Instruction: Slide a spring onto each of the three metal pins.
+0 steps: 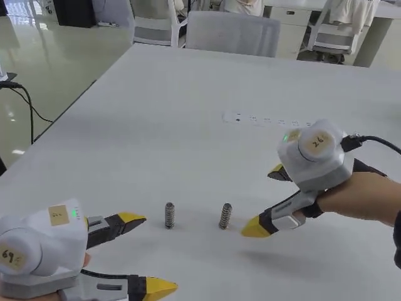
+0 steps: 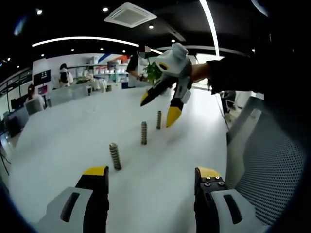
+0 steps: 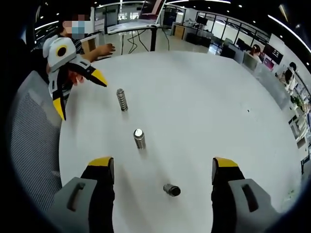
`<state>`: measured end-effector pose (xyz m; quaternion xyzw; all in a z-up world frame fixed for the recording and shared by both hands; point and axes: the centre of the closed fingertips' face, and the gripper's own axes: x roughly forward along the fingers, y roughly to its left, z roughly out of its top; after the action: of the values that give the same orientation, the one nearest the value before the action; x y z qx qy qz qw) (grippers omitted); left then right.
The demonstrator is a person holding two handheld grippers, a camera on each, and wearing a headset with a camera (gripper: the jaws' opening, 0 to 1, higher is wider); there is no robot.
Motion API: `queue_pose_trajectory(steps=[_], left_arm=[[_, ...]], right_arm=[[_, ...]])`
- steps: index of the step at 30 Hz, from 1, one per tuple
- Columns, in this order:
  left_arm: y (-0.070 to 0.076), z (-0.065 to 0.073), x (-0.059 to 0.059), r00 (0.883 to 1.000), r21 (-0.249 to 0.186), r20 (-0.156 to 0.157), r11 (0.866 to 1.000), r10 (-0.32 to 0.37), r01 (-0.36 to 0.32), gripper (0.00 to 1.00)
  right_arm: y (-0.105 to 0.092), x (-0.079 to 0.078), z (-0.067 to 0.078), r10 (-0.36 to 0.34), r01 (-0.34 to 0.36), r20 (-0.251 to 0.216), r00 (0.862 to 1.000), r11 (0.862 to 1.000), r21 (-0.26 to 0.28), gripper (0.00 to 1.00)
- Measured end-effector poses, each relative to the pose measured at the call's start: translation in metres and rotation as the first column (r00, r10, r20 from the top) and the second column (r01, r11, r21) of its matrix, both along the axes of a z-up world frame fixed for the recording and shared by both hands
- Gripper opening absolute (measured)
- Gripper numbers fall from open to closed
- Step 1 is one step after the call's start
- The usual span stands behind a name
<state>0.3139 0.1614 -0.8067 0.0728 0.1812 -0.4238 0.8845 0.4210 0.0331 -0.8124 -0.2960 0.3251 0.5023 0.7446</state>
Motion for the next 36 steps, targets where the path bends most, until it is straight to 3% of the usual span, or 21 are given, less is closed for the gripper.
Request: queue_pose_trajectory(steps=[18, 36], left_arm=[[-0.001, 0.002, 0.001, 1.000, -0.010, 0.000, 1.000, -0.003, 0.003, 0.69], [0.000, 0.001, 0.000, 1.000, -0.028, -0.012, 1.000, 0.014, -0.014, 0.72]], right_arm=[[-0.022, -0.014, 0.006, -0.094, 0.090, 0.034, 0.995, 0.989, 0.117, 0.87], [-0.025, -0.043, 0.002, -0.091, 0.083, 0.034, 0.995, 0.979, 0.187, 0.86]])
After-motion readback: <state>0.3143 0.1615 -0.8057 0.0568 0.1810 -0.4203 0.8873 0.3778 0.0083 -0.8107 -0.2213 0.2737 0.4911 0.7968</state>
